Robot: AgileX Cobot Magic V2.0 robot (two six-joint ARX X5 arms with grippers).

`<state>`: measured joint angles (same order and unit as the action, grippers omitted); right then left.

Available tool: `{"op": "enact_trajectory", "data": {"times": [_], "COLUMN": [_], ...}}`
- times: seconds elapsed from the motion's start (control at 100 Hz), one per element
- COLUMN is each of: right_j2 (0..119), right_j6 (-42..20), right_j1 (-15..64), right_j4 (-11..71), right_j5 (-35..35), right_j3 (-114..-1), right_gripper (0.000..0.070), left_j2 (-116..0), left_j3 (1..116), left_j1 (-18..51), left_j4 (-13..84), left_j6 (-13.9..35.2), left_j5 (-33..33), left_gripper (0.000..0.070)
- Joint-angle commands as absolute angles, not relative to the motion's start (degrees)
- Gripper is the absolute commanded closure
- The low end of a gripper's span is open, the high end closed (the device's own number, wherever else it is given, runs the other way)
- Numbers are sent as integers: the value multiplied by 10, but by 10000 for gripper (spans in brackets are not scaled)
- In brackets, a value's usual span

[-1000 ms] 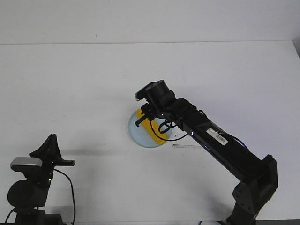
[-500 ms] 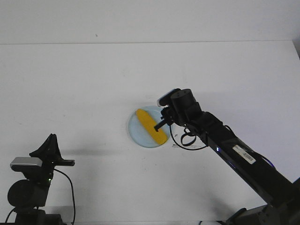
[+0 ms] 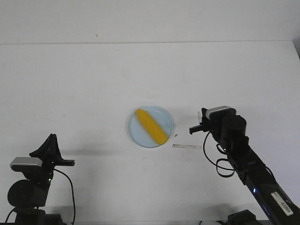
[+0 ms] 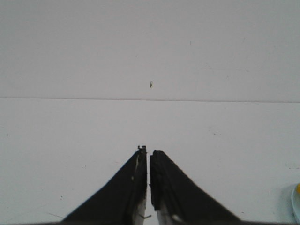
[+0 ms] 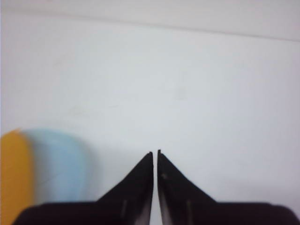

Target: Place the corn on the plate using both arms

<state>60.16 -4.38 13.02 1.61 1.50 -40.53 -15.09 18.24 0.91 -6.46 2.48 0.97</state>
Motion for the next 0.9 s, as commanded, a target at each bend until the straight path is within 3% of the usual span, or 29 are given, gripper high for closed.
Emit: {"op": "enact_trajectory", "data": {"times": [0.0, 0.27, 0.59, 0.69, 0.89], "right_j2": [579, 465, 284, 223, 125], "right_j6": [-58, -57, -43, -13, -13], "right_j1": [105, 14, 10, 10, 11], "right_j4": [-10, -43, -35, 2, 11], "right_j5": [15, 17, 17, 17, 15], "right_j3": [-376, -254, -166, -162, -162], "right_gripper": [684, 684, 685, 684, 684], "left_j2": [-152, -152, -152, -152, -152], "left_j3": [187, 187, 187, 187, 187], "left_j1": [9, 9, 9, 9, 9], "left_j4": [-74, -74, -74, -74, -74], "left_j6": [22, 22, 22, 22, 22], "left_j5": [8, 8, 8, 8, 8], "left_gripper": [699, 699, 699, 699, 699]}}
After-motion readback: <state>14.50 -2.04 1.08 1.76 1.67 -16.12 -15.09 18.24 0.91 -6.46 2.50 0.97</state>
